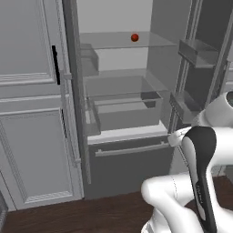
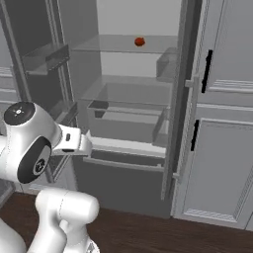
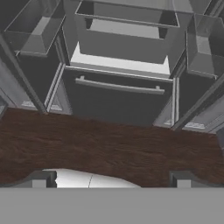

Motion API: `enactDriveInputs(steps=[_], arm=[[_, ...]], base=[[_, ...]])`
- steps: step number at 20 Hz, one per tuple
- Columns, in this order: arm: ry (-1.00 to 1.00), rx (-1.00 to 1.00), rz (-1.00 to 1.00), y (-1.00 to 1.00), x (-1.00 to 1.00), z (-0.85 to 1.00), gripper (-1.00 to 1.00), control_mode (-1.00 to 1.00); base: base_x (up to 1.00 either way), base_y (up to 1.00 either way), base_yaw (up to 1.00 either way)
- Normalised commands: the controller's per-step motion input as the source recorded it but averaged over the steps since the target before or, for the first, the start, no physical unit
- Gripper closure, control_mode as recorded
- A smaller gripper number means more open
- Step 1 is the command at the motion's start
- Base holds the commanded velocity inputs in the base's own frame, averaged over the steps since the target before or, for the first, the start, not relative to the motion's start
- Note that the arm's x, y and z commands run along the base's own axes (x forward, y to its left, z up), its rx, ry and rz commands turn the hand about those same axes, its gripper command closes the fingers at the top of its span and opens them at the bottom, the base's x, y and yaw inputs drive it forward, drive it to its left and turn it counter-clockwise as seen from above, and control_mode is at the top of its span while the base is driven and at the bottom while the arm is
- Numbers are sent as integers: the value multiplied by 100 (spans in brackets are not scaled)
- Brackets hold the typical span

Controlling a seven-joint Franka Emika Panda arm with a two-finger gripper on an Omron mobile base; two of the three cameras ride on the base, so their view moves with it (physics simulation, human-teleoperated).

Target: Place one tomato and one fish in each tupperware on the nearby counter, to pack two identical lunches.

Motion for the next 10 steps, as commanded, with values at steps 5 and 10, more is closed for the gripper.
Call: enactDriveInputs(steps=[5,10], arm=[[0,0,0,0,0,0,-100,100],[0,0,0,0,0,0,-100,100]], base=[[90,-2,-5],[56,9,-14]])
